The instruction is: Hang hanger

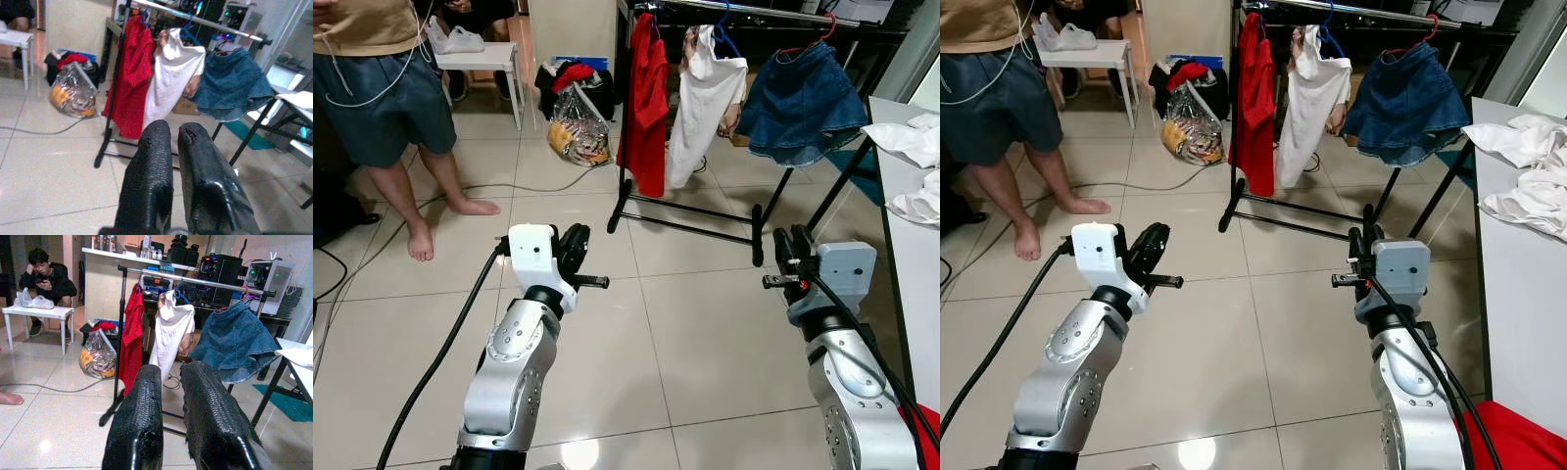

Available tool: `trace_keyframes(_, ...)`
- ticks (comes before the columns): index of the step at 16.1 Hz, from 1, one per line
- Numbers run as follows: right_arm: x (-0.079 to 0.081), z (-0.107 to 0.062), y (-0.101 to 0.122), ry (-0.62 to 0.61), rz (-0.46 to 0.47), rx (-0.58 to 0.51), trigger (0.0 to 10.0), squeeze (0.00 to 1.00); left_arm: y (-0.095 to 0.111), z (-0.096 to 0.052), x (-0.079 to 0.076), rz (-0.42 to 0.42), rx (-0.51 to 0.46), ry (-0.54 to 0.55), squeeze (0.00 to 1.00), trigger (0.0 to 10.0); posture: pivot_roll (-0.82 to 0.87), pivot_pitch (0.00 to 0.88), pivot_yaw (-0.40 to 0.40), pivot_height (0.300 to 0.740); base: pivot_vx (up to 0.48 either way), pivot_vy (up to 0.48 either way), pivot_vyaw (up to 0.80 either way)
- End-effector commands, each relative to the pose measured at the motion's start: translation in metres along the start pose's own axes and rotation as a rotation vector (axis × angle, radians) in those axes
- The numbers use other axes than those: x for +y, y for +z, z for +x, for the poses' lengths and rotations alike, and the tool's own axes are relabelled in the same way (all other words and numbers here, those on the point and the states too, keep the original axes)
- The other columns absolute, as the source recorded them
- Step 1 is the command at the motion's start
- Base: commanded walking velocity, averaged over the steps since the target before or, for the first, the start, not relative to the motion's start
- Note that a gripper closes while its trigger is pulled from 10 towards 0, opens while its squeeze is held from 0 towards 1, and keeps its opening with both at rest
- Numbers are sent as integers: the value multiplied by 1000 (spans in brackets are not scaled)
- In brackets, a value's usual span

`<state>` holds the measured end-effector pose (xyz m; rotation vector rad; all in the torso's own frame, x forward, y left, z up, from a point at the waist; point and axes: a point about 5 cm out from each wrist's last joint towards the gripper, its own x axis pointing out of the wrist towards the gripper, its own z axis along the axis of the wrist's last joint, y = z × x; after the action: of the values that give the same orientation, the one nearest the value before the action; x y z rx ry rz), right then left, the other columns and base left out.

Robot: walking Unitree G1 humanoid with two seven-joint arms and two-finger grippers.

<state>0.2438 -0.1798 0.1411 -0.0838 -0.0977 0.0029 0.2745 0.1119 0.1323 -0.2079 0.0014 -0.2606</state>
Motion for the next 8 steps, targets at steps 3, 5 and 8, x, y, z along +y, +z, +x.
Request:
trace_keyframes(3, -3, 1, -1, -18, -6, 3, 10000, 0, 2, 1, -4, -13, -16, -30, 1000, 10000, -47, 0, -33, 740, 0, 0, 0)
trace_keyframes(5, -3, 1, 0, -11, 44, -14, 10000, 1000, 2, 1, -5, -16, -21, -34, 1000, 10000, -46, 0, -34, 740, 0, 0, 0)
trace_keyframes(8, -1, 1, 4, -1, 54, -36, 10000, 1000, 2, 2, -3, -4, -15, -15, 1000, 10000, -46, 0, -33, 740, 0, 0, 0)
